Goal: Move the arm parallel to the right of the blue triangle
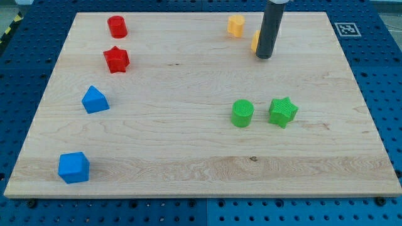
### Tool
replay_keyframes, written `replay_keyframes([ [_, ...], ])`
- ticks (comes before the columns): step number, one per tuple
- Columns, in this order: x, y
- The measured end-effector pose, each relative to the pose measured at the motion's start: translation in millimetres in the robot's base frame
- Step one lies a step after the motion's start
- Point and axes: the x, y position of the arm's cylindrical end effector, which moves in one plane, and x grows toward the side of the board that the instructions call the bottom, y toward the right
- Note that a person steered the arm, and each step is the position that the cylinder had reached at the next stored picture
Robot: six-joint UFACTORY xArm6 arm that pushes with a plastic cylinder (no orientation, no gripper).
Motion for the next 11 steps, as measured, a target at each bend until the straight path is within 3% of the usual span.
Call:
replay_keyframes([
  [2,44.9,-17.3],
  [5,11.2,-58.5],
  [7,60.9,-62.4],
  [10,92.4,-156.0],
  [11,133.7,-156.4],
])
